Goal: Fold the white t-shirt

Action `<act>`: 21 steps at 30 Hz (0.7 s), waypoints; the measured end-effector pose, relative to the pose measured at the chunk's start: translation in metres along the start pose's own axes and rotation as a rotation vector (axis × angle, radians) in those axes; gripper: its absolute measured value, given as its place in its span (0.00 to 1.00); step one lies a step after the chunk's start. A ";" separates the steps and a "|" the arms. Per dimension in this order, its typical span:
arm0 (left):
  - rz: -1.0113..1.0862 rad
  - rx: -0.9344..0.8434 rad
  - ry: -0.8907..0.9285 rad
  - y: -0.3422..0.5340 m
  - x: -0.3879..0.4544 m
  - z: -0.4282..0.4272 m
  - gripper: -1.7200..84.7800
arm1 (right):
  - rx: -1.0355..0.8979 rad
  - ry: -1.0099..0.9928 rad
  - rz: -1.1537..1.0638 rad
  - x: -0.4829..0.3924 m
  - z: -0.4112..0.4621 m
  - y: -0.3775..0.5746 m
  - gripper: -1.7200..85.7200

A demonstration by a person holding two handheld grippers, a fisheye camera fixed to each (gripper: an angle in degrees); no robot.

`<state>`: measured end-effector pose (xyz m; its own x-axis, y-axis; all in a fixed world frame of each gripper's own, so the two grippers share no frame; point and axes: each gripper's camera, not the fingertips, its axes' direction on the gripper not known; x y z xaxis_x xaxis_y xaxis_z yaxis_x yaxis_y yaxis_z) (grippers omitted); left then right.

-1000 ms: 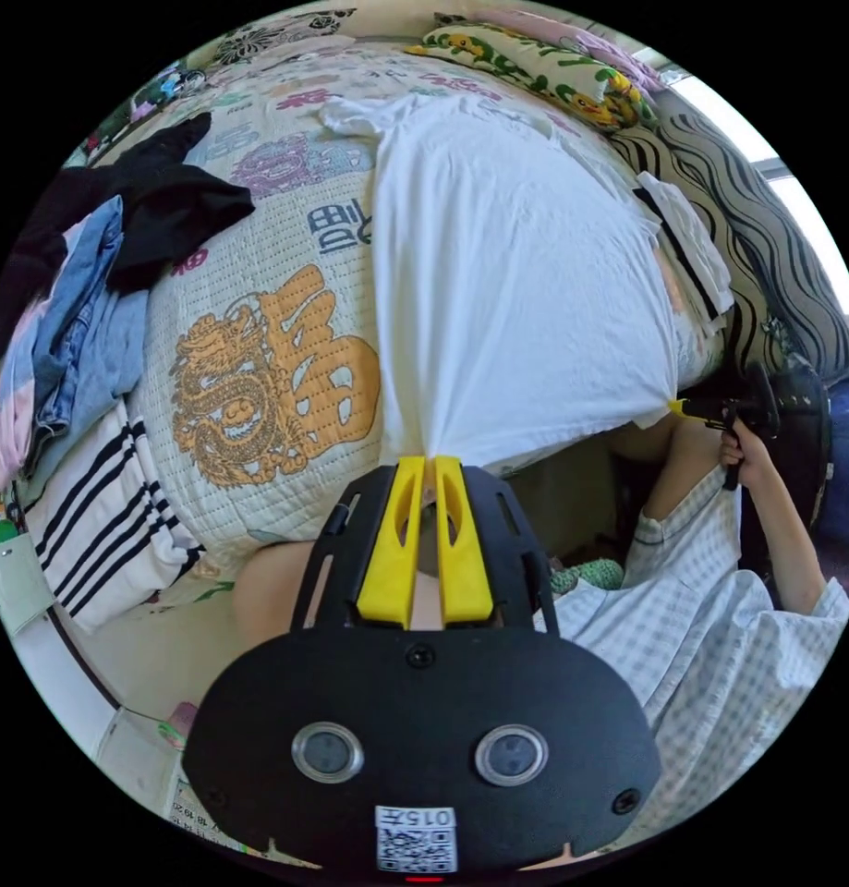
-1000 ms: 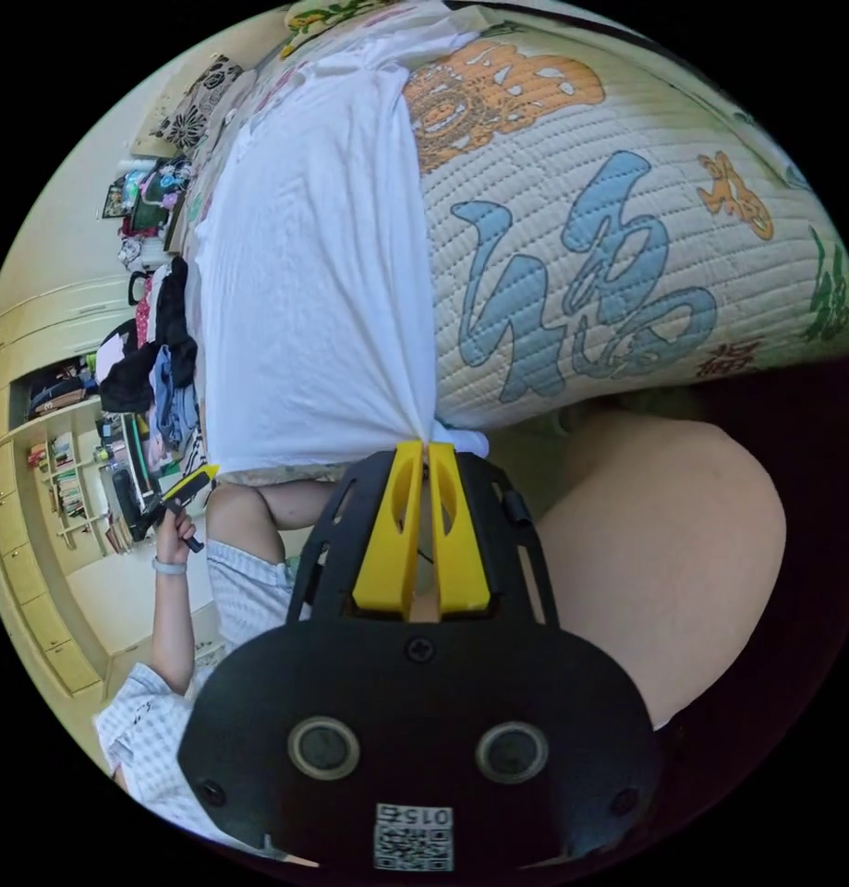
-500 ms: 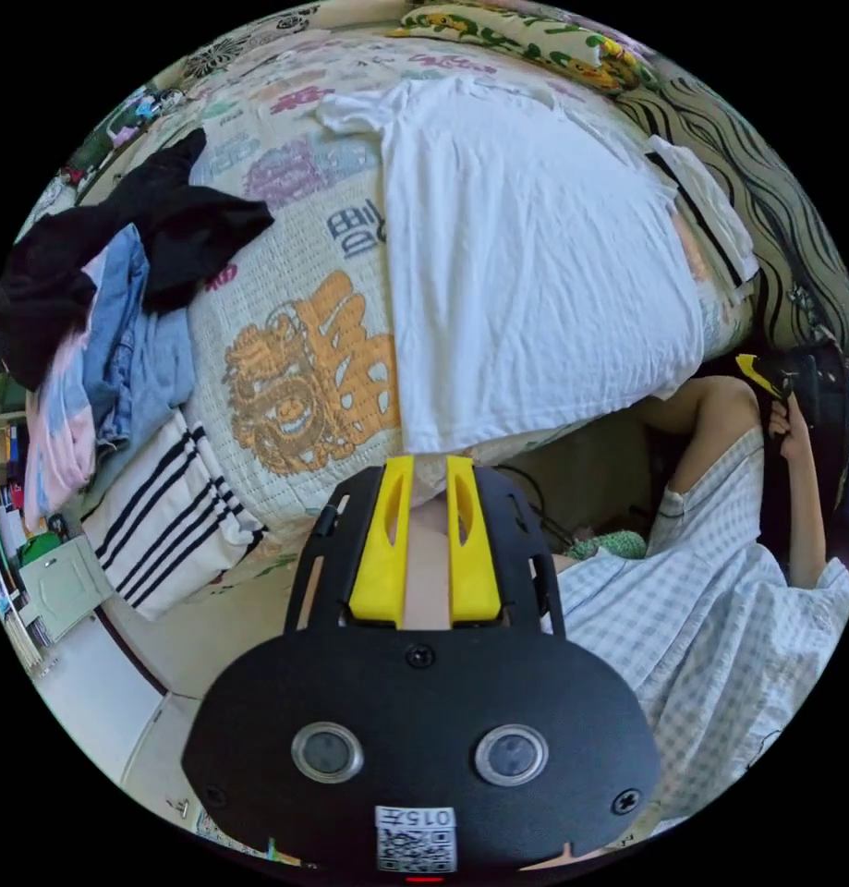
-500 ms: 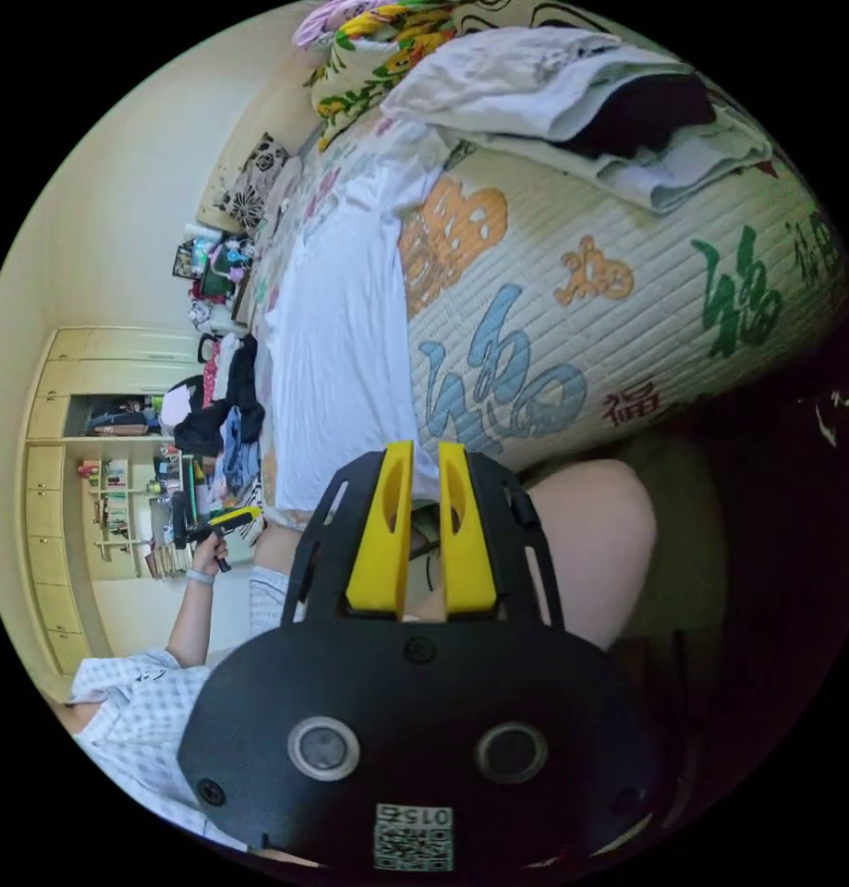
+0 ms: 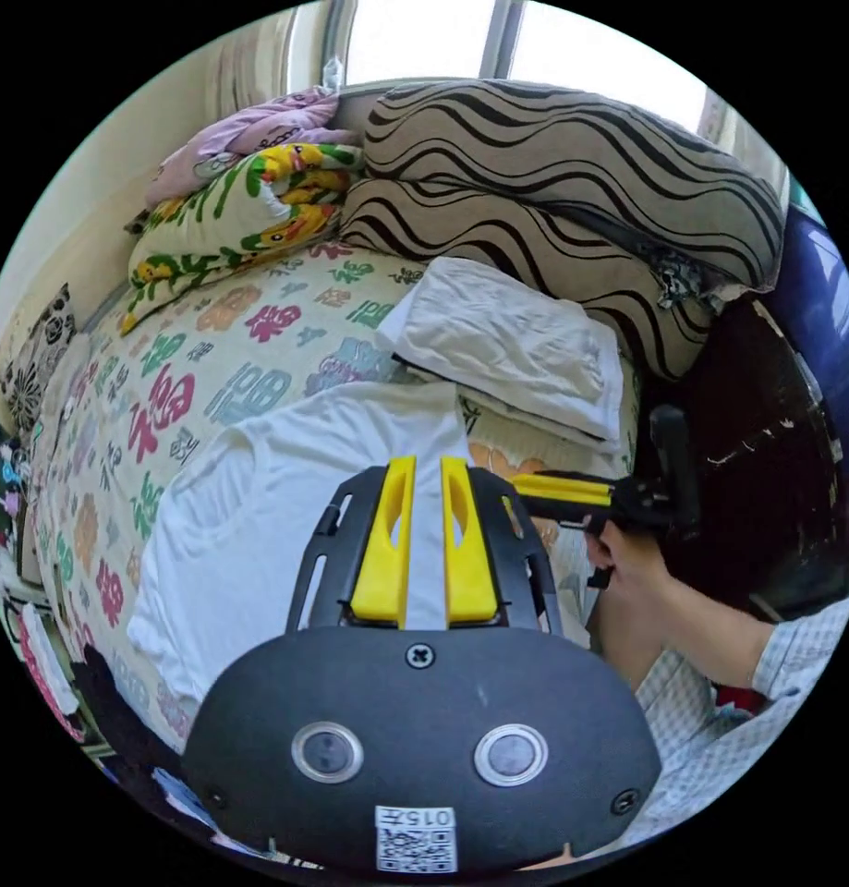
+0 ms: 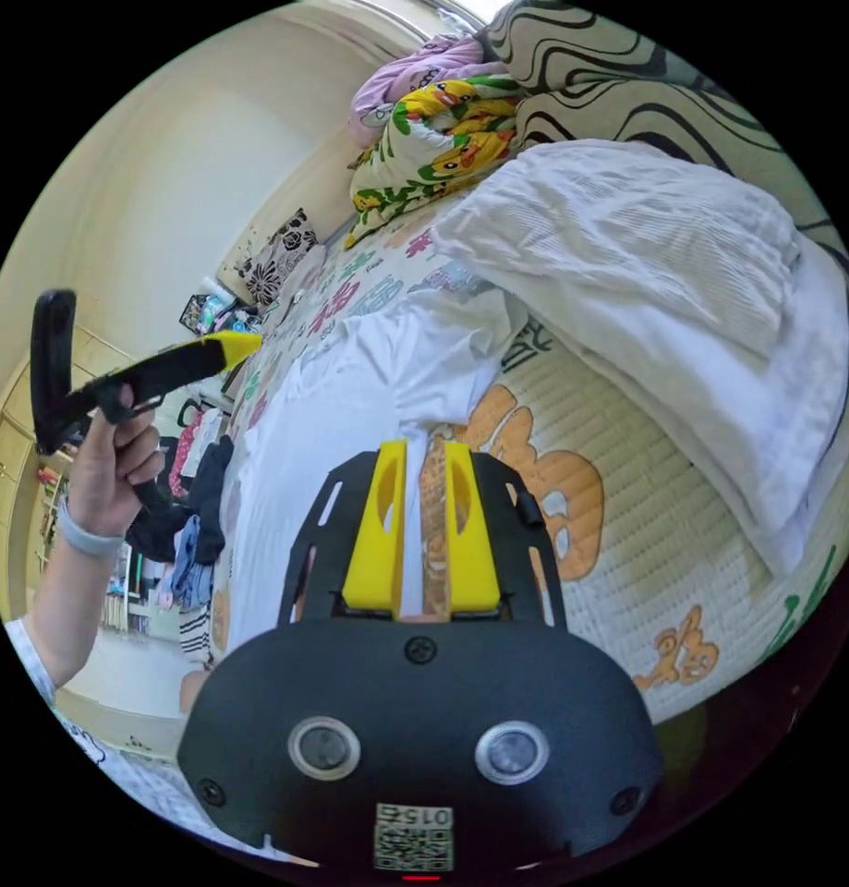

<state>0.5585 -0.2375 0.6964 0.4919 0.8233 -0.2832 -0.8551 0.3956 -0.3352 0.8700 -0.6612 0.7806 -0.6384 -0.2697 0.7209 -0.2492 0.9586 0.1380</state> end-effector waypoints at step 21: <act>0.041 0.062 0.110 -0.108 -0.057 0.142 0.02 | 0.117 -0.076 -0.016 0.002 0.115 -0.025 0.02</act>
<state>0.5999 -0.2693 0.8763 0.4682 0.7910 -0.3939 -0.8818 0.3894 -0.2661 0.7915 -0.6962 0.7001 -0.6859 -0.2952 0.6652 -0.3401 0.9381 0.0656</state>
